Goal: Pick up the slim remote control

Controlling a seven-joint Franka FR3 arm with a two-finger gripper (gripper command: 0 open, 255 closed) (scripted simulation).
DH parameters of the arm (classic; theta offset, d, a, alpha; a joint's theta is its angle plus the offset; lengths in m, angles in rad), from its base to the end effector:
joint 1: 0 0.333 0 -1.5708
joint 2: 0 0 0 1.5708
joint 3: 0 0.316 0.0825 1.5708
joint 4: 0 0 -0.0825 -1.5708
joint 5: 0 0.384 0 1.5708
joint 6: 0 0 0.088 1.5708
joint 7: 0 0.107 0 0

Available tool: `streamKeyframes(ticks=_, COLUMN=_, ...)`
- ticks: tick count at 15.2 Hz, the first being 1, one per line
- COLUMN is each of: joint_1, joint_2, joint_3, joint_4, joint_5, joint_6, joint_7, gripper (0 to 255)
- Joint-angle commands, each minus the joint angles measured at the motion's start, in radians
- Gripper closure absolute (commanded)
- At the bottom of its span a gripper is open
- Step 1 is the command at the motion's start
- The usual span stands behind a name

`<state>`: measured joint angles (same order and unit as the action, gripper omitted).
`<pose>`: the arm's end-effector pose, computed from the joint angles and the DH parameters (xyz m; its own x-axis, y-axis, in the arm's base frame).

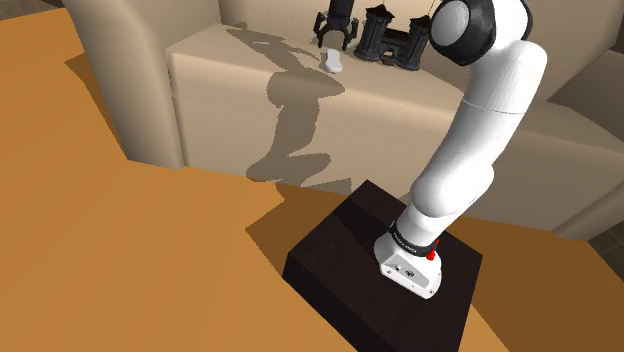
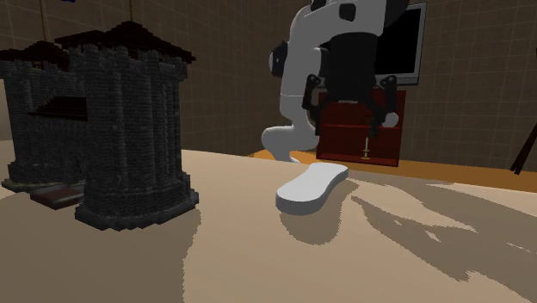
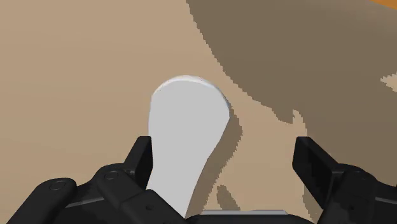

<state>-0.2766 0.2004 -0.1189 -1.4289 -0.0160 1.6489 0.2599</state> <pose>0.5759 -0.2342 0.5817 0.7950 -0.6059 0.0304 -0.6066 -0.7943 0.0329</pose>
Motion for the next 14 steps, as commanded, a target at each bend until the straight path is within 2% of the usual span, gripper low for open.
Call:
streamKeyframes(ticks=1, joint_1=-0.026, joint_2=0.086, joint_3=-0.018, joint_4=0.107, joint_5=0.024, joint_6=-0.026, joint_7=0.016, gripper=0)
streamKeyframes(ticks=6, joint_1=-0.101, joint_2=0.292, joint_3=-0.049, joint_4=0.388, joint_5=0.085, joint_6=-0.115, joint_7=0.065, gripper=0)
streamKeyframes(ticks=14, joint_1=-0.091, joint_2=0.254, joint_3=-0.048, joint_4=0.225, joint_5=0.079, joint_6=0.011, joint_7=0.065, gripper=0)
